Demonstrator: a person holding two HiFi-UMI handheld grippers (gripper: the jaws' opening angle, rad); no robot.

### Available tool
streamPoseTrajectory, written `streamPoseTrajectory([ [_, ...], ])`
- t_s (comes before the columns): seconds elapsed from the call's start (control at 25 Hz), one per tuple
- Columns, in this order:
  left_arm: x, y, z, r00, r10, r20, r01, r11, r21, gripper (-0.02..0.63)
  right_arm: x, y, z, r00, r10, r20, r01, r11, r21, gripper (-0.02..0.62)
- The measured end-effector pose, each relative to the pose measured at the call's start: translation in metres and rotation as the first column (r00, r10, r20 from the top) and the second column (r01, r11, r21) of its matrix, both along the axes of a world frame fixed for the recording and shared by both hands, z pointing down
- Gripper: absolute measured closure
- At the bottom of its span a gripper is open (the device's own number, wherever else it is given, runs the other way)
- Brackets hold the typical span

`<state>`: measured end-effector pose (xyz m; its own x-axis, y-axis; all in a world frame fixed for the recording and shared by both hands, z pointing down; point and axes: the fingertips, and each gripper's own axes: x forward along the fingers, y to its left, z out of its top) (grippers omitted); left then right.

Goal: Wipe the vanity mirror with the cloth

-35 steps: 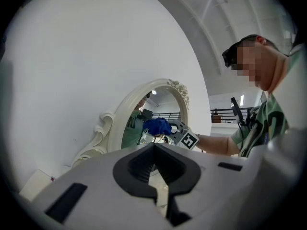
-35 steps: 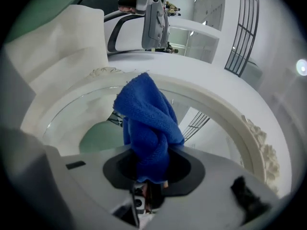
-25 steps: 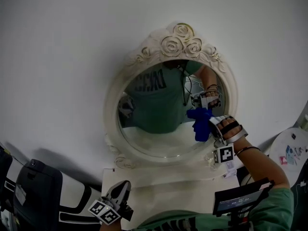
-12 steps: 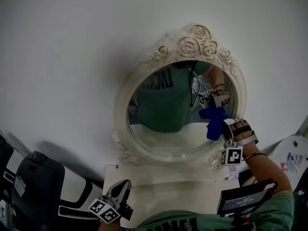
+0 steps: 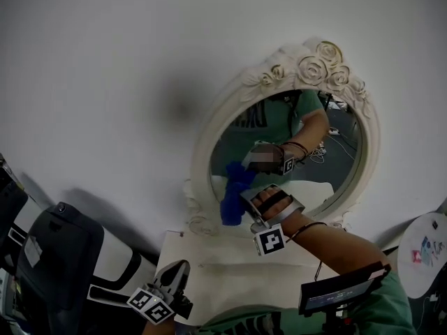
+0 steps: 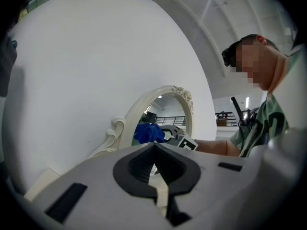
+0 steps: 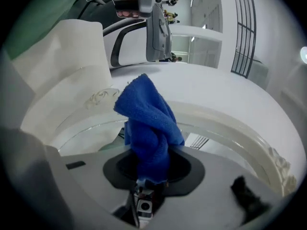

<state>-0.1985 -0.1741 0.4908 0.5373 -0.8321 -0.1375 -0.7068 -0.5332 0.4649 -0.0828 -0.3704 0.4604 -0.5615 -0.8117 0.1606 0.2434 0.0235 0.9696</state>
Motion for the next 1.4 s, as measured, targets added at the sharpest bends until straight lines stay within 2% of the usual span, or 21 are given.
streamPoseTrajectory([
  [0.12, -0.013, 0.006, 0.002, 0.999, -0.032, -0.004, 0.032, 0.999, -0.002, 0.600, -0.043, -0.005, 0.018, 0.999, -0.035, -0.021, 0.035, 0.999, -0.015, 0.489],
  [0.24, -0.024, 0.012, 0.005, 0.998, -0.061, -0.009, 0.061, 0.998, -0.006, 0.600, -0.066, -0.015, 0.034, 0.999, -0.022, -0.034, 0.021, 0.999, -0.033, 0.489],
  [0.36, -0.030, 0.014, 0.009, 0.997, -0.078, -0.010, 0.077, 0.997, -0.015, 0.600, -0.069, -0.020, 0.042, 1.000, 0.005, -0.030, -0.007, 0.999, -0.053, 0.488],
  [0.52, -0.021, 0.008, 0.008, 0.999, -0.054, -0.005, 0.053, 0.998, -0.018, 0.600, -0.055, -0.020, 0.048, 1.000, 0.009, -0.028, -0.012, 0.996, -0.088, 0.488],
  [0.72, -0.004, -0.002, 0.004, 1.000, -0.004, 0.006, 0.004, 1.000, -0.015, 0.600, 0.011, -0.019, 0.057, 0.997, 0.062, -0.038, -0.066, 0.992, -0.105, 0.489],
  [1.0, 0.024, -0.017, 0.001, 0.997, 0.069, 0.017, -0.069, 0.998, -0.015, 0.600, 0.140, -0.020, 0.059, 0.970, 0.240, -0.051, -0.243, 0.966, -0.088, 0.489],
  [1.16, 0.037, -0.022, -0.002, 0.995, 0.102, 0.022, -0.102, 0.995, -0.008, 0.600, 0.221, -0.022, 0.061, 0.925, 0.370, -0.082, -0.374, 0.926, -0.047, 0.489],
  [1.28, 0.040, -0.024, -0.003, 0.994, 0.110, 0.022, -0.109, 0.994, -0.011, 0.600, 0.274, -0.020, 0.066, 0.881, 0.463, -0.099, -0.469, 0.881, -0.056, 0.489],
  [1.4, 0.041, -0.025, -0.002, 0.994, 0.110, 0.022, -0.110, 0.994, -0.013, 0.600, 0.308, -0.019, 0.070, 0.841, 0.532, -0.093, -0.539, 0.838, -0.080, 0.489],
])
